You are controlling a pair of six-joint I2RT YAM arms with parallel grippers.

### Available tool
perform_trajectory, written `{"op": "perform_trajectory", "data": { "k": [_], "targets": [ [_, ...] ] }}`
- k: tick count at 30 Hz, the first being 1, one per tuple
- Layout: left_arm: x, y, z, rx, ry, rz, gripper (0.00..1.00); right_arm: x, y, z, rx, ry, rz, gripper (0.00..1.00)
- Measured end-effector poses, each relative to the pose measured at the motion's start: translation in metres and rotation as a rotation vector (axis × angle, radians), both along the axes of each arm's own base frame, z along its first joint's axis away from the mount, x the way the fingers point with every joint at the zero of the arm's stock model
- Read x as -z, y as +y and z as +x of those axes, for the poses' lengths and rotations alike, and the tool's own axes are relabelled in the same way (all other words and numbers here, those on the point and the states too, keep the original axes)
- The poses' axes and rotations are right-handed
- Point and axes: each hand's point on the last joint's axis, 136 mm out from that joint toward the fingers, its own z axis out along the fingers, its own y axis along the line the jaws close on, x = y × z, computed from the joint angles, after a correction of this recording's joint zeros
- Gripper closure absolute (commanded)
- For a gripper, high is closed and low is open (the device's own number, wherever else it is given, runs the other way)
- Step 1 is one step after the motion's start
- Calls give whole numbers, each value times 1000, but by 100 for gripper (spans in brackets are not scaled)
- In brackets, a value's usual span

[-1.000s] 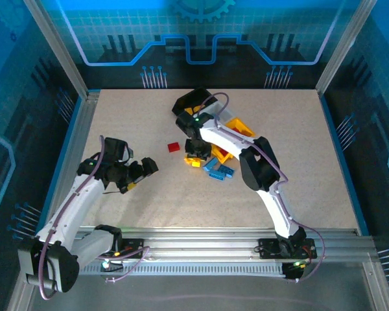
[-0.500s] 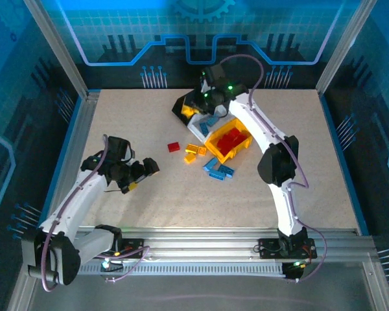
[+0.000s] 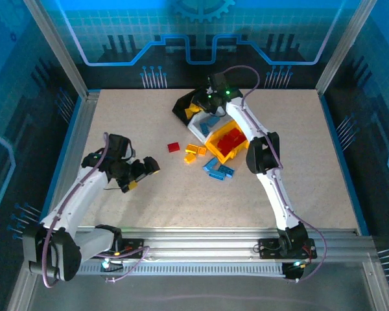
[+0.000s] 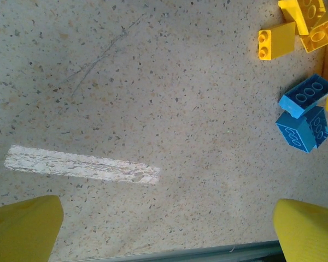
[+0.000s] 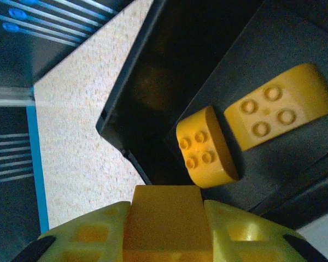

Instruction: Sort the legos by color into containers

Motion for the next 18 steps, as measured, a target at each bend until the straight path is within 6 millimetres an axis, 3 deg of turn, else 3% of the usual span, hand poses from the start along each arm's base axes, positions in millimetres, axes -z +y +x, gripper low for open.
{"op": "perform_trajectory", "data": {
  "k": [6,14,18],
  "targets": [
    [0,0,0,0,4,0,1,-5,-7,10,41,-17,17,46],
    [3,-1,1,1,15,-1,1,-7,-8,10,30,-26,17,42],
    [3,-2,5,2,9,-5,1,-11,-10,1,-11,-20,-16,40]
  ]
}}
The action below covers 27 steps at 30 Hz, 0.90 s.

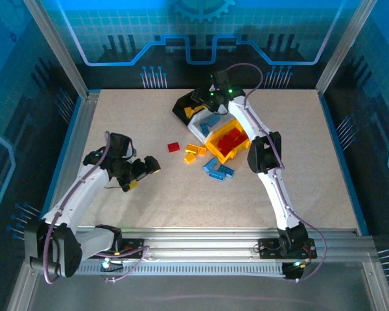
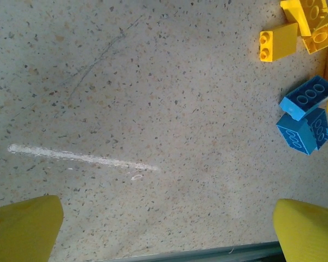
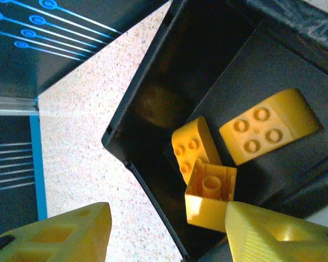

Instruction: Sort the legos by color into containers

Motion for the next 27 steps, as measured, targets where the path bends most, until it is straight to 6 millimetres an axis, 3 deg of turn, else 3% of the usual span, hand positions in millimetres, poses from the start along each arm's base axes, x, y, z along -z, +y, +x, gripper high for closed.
{"op": "perform_trajectory", "data": {
  "k": [4,10,13,16,19,27],
  "targets": [
    [-3,-1,7,-1,-19,-2,1,-18,-1,-34,-119,14,-76,38],
    [-9,-1,15,-18,-51,-7,1,-50,25,-126,-422,5,-245,31],
    [-13,0,16,-34,-64,-12,1,-41,46,-180,-588,20,-349,29],
    [-18,0,15,-39,-85,-17,1,-19,62,-217,-716,44,-450,29],
    [-20,0,12,-52,-96,-25,1,-1,63,-233,-779,68,-534,29],
    [-26,1,9,-56,-122,-31,1,61,50,-228,-807,154,-687,30]
  ]
}}
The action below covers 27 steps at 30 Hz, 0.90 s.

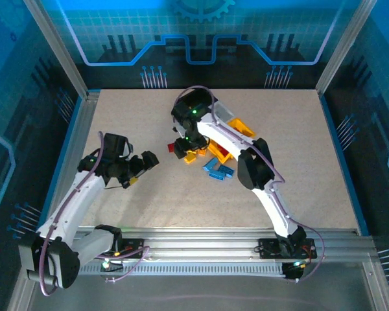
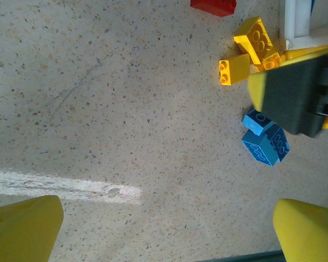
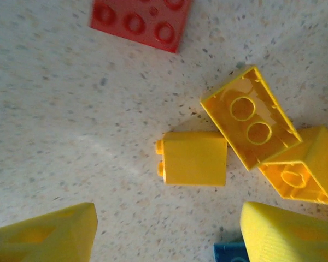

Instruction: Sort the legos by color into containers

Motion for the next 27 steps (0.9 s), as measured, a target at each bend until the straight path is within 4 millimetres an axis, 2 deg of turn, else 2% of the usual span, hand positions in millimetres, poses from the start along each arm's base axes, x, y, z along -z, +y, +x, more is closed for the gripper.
{"op": "perform_trajectory", "data": {
  "k": [5,19,27],
  "targets": [
    [0,0,-1,1,3,1,1,25,-6,1,7,21,-59,32],
    [9,3,-3,20,38,22,1,50,-11,0,36,46,-109,39],
    [11,6,-6,29,48,31,1,51,-4,1,16,-13,-160,45]
  ]
}}
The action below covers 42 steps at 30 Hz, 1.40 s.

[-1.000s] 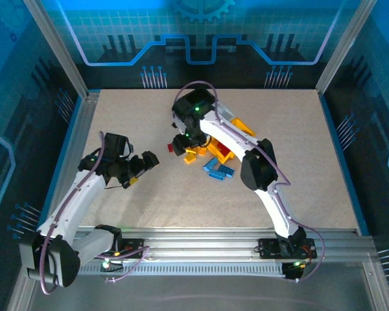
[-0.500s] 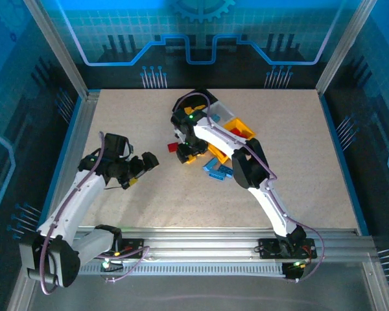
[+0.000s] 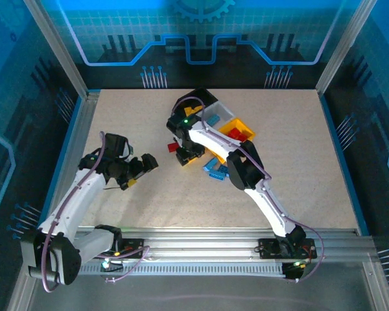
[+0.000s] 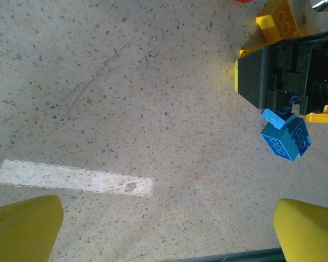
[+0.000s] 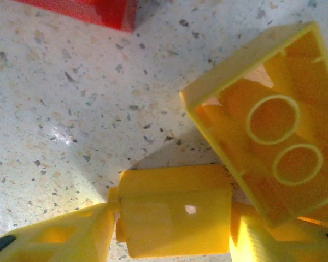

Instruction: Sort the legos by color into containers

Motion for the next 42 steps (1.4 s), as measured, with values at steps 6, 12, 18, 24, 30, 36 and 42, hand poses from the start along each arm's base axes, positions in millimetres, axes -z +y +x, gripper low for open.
{"op": "perform_trajectory", "data": {
  "k": [6,12,18,24,30,36,42],
  "targets": [
    [0,0,0,3,-2,2,1,-3,2,0,-18,-34,-37,58],
    [0,1,0,3,-2,1,1,-4,1,0,-20,-42,-44,67],
    [0,1,0,0,-2,1,1,-15,17,-3,10,1,90,68],
    [0,1,0,0,-1,0,1,-80,41,25,150,65,488,67],
    [0,0,0,0,-1,0,1,-137,28,93,341,34,806,66],
    [1,0,-3,2,12,-2,1,-162,18,159,481,-48,972,66],
    [0,0,-6,5,28,-6,1,-132,11,200,641,-81,999,66]
  ]
}}
